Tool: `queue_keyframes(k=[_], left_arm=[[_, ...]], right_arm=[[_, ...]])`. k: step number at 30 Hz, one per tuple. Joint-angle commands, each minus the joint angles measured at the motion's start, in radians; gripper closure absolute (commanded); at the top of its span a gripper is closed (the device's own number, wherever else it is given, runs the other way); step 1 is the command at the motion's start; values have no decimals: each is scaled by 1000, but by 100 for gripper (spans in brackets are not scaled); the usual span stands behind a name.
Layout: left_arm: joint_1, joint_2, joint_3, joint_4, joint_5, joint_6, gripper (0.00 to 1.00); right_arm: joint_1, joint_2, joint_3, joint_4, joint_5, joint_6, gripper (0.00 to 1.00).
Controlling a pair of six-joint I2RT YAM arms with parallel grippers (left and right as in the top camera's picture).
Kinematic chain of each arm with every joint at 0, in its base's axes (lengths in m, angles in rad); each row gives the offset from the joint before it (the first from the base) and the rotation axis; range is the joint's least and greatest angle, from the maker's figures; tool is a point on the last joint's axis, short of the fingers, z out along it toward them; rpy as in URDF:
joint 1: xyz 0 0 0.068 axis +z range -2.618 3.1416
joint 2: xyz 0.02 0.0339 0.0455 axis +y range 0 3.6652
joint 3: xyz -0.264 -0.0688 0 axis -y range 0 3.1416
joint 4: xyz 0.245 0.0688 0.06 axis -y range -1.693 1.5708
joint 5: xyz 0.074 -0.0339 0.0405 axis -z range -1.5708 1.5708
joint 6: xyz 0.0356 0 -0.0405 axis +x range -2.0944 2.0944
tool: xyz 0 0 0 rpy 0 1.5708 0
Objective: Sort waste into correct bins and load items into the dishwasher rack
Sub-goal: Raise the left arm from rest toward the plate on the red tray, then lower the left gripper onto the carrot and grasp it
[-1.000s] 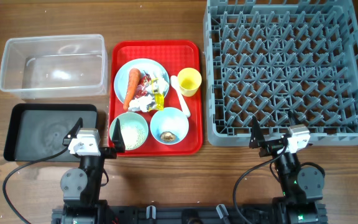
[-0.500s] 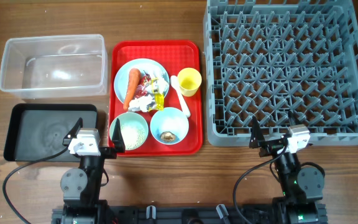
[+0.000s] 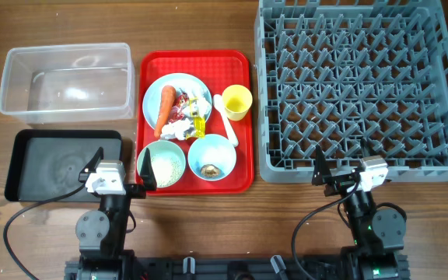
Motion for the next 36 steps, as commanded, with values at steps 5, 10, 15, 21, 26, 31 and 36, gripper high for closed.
queue_keyframes(k=[5,10,15,21,26,31,36], left_arm=[[1,-7,-12,7,4,-10,0],[1,-7,-12,7,4,-10,0],[1,-7,-12,25,16,-10,0],[1,-7,-10,49,115,-10,0],[1,-7,123,-29,218,-6,0],[1,59,373,-159,217,2,0],[1,342,667,-337,254,1,0]], right_arm=[[-4,0,-1,4,6,14,0],[-4,0,-1,4,6,14,0],[-4,0,-1,4,6,14,0],[-4,0,-1,4,6,14,0],[-4,0,-1,4,6,14,0],[-4,0,-1,4,6,14,0],[-4,0,-1,4,6,14,0]])
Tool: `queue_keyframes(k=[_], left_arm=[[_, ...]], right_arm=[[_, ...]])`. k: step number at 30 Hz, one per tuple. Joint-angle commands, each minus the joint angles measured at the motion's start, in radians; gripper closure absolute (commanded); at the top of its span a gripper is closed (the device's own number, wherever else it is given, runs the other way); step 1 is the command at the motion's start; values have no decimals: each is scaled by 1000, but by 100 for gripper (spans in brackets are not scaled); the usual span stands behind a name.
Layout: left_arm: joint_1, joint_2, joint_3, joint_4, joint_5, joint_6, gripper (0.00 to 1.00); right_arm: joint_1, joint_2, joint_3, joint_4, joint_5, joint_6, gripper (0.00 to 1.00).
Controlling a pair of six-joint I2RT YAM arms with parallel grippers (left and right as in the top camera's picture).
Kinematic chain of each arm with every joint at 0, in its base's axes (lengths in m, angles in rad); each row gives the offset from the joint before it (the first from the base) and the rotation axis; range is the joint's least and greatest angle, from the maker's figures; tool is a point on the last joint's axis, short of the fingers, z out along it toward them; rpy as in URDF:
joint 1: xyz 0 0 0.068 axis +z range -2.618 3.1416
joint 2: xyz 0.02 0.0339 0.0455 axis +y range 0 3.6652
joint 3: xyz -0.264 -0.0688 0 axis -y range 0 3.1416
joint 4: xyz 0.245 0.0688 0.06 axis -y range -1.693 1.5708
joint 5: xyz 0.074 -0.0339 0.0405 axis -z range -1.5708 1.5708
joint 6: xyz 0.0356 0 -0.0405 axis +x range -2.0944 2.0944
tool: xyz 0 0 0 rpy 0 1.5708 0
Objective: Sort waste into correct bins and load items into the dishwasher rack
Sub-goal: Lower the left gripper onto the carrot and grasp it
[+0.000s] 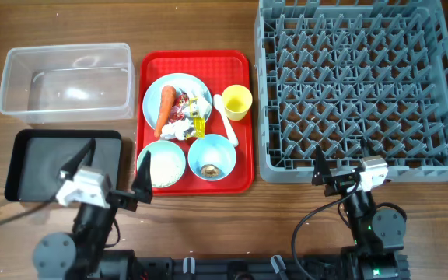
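Note:
A red tray (243,117) holds a blue plate (171,84) with a carrot (165,109) and crumpled wrappers (185,117). Also on it are a yellow cup (236,101), a white spoon (225,118), a blue bowl of white food (164,164) and a blue bowl with a brown scrap (211,158). My left gripper (109,167) is open wide: one finger lies over the black bin (33,159), the other by the red tray's front left corner. My right gripper (334,173) sits open at the grey dishwasher rack's (356,78) front edge, holding nothing.
A clear plastic bin (67,82) stands at the back left, behind the black bin. The rack fills the right side of the wooden table. Cables run from both arm bases along the front edge.
My left arm has shifted left and toward the front edge. Its fingers now stand wider apart, one over the black bin. The right arm and all the tray items are unchanged.

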Motion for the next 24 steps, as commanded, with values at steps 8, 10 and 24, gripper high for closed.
queue_keyframes(k=[8,10,24], left_arm=[[-32,872,737,-612,183,-15,0],[-55,983,774,-640,192,-26,0],[-66,1446,774,-550,105,-26,44]], right_arm=[[-4,0,-1,4,6,14,0],[-4,0,-1,4,6,14,0],[-4,0,-1,4,6,14,0]])
